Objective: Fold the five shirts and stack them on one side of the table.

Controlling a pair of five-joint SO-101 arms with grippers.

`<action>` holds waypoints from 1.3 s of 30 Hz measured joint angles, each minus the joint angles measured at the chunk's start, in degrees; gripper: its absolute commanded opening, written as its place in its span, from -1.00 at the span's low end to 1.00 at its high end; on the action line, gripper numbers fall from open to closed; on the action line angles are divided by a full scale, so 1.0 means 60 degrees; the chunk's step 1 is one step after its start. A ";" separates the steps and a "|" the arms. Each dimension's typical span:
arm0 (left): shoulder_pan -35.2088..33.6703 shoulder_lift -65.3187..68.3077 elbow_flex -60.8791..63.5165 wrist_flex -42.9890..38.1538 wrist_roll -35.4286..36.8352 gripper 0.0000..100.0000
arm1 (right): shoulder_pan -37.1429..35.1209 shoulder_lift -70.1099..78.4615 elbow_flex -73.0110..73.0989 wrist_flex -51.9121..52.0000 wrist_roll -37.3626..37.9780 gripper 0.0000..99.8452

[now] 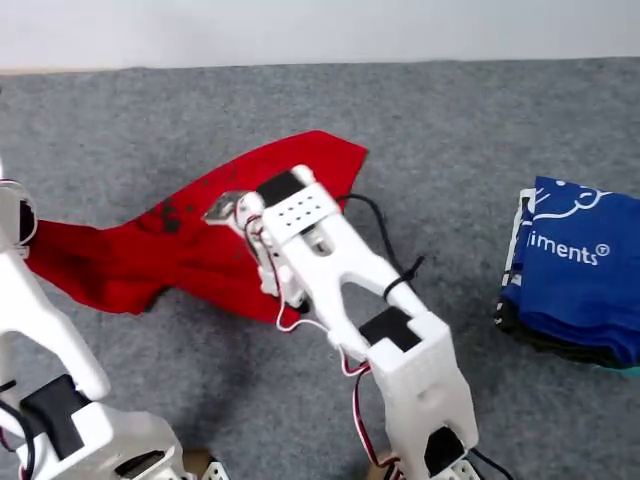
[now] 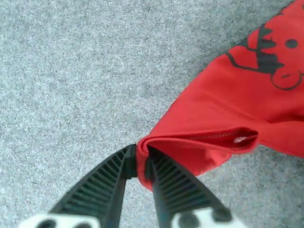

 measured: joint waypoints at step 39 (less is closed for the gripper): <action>0.0000 0.0000 0.0381 0.0000 -0.0615 -0.99 | -0.1817 0.2022 -0.2110 0.0000 -0.1216 -0.39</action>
